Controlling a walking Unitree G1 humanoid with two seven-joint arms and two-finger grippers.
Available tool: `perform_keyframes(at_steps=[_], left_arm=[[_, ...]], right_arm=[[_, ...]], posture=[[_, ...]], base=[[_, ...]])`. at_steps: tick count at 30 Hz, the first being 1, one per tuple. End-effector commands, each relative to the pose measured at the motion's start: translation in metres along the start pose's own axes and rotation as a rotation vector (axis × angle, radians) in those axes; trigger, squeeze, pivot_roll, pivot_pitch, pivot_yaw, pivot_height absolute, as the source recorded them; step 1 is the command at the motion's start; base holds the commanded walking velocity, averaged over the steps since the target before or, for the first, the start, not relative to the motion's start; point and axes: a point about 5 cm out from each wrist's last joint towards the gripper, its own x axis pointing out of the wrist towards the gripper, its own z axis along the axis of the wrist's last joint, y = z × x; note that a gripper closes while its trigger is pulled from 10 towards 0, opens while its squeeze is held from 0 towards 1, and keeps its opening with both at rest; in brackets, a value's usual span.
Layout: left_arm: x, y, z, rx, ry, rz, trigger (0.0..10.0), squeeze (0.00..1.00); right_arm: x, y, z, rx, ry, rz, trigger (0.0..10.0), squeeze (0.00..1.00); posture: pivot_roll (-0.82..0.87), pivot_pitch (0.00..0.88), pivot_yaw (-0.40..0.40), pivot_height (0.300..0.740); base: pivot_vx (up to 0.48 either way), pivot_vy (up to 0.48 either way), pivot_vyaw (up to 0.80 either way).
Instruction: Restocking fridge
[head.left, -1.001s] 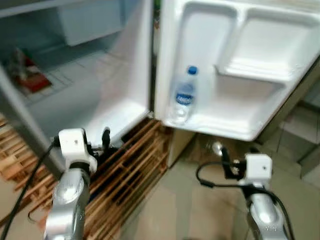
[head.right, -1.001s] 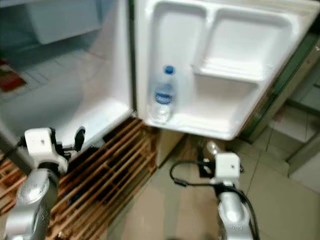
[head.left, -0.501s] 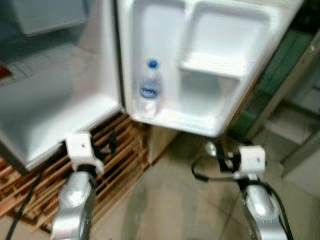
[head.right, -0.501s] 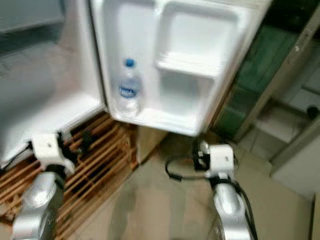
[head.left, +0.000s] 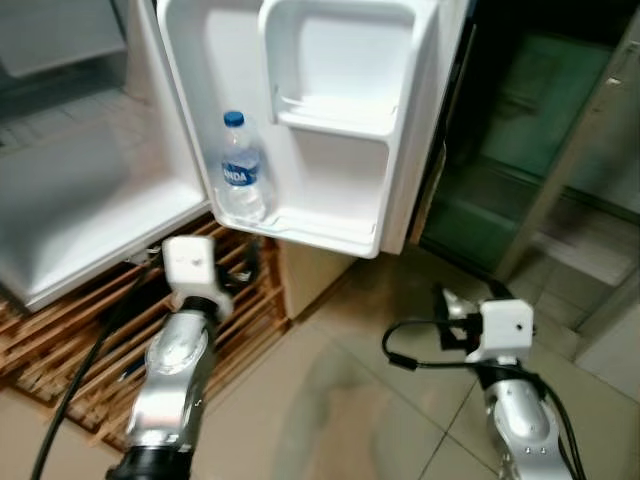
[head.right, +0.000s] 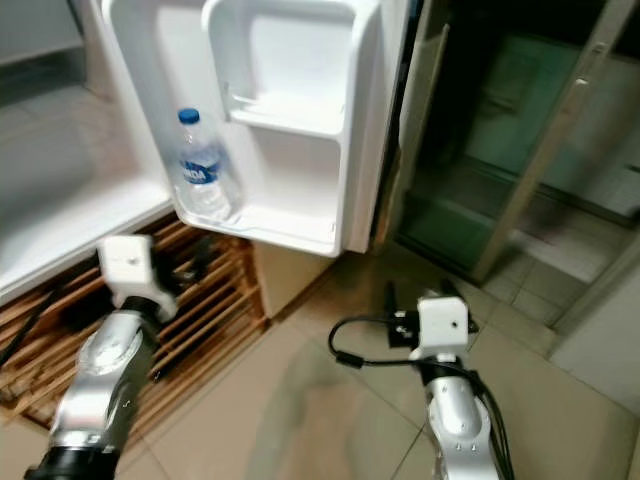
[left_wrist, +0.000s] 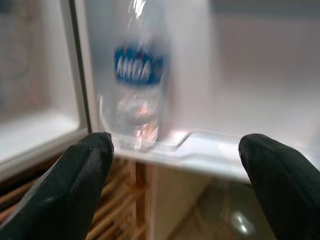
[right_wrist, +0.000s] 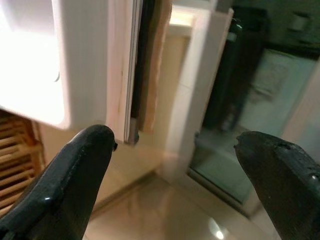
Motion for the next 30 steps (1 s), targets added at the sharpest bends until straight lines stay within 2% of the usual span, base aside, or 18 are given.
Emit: perform_keyframes(at_steps=[1, 10, 22, 30], left_arm=[[0.004, 0.006, 0.005, 0.024, -0.017, 0.01, 10.0, 0.0], [-0.003, 0.015, -0.001, 0.021, -0.005, 0.027, 10.0, 0.0], [0.0, 0.023, 0.0, 0.011, -0.006, 0.072, 10.0, 0.0], [0.001, 0.023, -0.003, 0.002, 0.009, 0.102, 10.0, 0.0]], right_arm=[[0.009, 0.006, 0.007, 0.001, -0.038, 0.018, 10.0, 0.0], [0.006, 0.01, -0.002, 0.002, -0.023, 0.04, 10.0, 0.0], [0.013, 0.003, -0.008, -0.011, -0.01, 0.018, 10.0, 0.0], [0.031, -0.003, 0.002, -0.059, -0.047, 0.016, 10.0, 0.0]], posture=[[-0.17, 0.0, 0.065, 0.74], [-0.16, 0.0, 0.074, 0.74], [-0.15, 0.0, 0.075, 0.74], [-0.16, 0.0, 0.071, 0.74]], base=[[0.0, -0.472, 0.63], [0.0, -0.474, 0.6], [0.0, -0.469, 0.51], [0.186, -0.044, 0.45]])
